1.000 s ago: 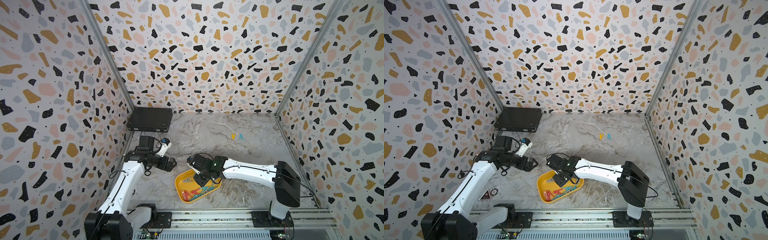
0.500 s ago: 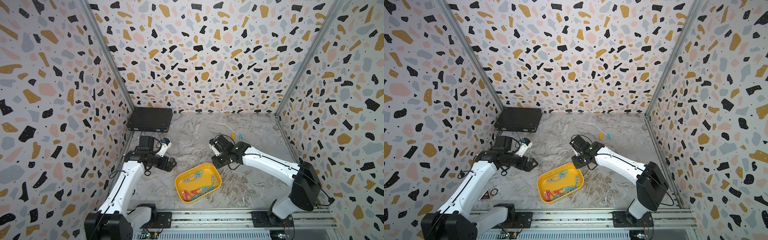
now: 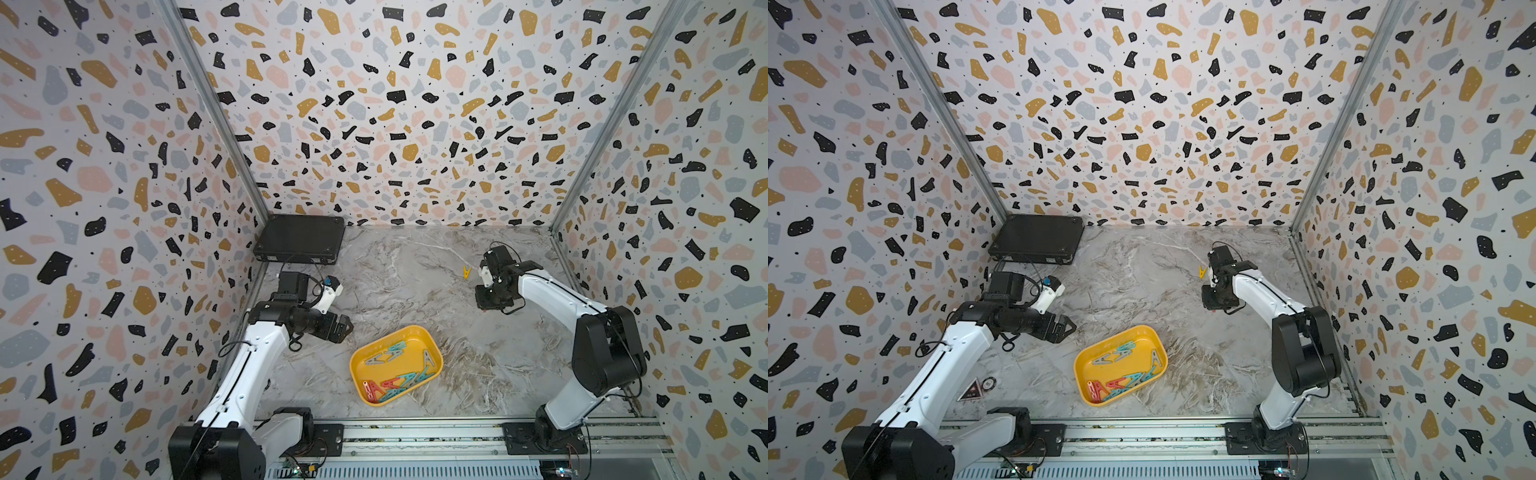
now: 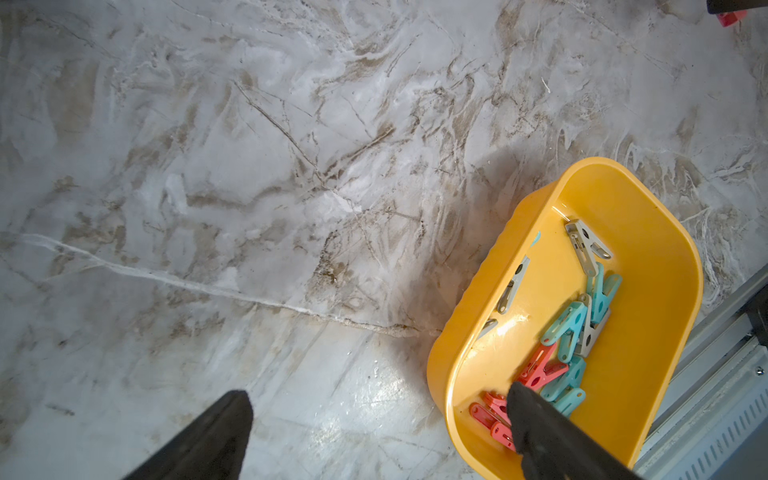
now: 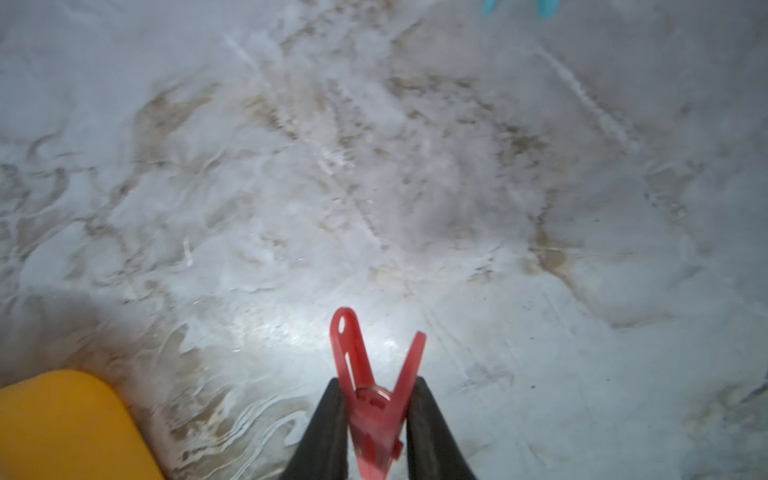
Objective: Take the clothespins out of the storage box
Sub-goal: Place the clothespin at the center of the board.
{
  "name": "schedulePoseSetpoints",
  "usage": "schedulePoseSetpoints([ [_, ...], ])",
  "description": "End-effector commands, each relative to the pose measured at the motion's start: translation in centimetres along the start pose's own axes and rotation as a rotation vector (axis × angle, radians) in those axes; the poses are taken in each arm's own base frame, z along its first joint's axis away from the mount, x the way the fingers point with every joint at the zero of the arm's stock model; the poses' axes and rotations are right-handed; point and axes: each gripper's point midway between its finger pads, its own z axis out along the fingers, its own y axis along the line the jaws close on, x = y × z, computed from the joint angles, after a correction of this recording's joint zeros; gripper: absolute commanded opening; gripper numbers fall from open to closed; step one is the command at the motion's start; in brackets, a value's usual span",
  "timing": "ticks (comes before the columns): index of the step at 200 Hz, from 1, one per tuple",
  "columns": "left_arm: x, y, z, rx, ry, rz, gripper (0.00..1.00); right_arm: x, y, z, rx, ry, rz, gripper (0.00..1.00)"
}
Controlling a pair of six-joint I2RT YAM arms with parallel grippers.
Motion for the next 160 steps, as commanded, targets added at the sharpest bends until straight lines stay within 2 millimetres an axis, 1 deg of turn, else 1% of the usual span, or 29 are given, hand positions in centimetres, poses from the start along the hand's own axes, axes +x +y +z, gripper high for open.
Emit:
schedulePoseSetpoints([
  [1,-0.3,-0.1,-0.3,0.0,-0.03,0.012,1.0,-2.6,-1.5,-1.0,-0.023,-0.036,0.035,0.21],
  [18,-0.3,-0.1,-0.3,0.003,-0.03,0.012,1.0,-4.3,-3.0,-0.6,-0.021,-0.041,0.077,0.22],
  [38,-0.3,-0.2,-0.3,0.005,-0.03,0.012,1.0,-6.4,-5.2,0.1,0.023,-0.025,0.096,0.22],
  [61,-0.3,-0.2,-0.4,0.006,-0.032,0.013,1.0,-8.5,-7.2,1.1,0.039,-0.011,0.12,0.22],
  [73,-0.3,-0.2,-0.4,0.007,-0.032,0.014,1.0,-9.5,-8.3,1.3,0.05,-0.016,0.127,0.23],
  [99,-0.3,-0.3,-0.3,0.011,-0.03,0.014,1.0,-11.4,-9.1,2.3,0.07,0.016,0.08,0.23],
  [126,-0.3,-0.3,-0.3,0.01,-0.03,0.013,1.0,-12.8,-10.1,3.5,0.089,0.03,0.055,0.25],
  [139,-0.4,-0.3,-0.3,0.01,-0.032,0.014,1.0,-13.2,-10.3,4.0,0.077,0.033,0.062,0.25],
  [160,-0.3,-0.3,-0.3,0.011,-0.028,0.013,1.0,-13.6,-10.0,4.9,0.052,0.042,0.061,0.25],
])
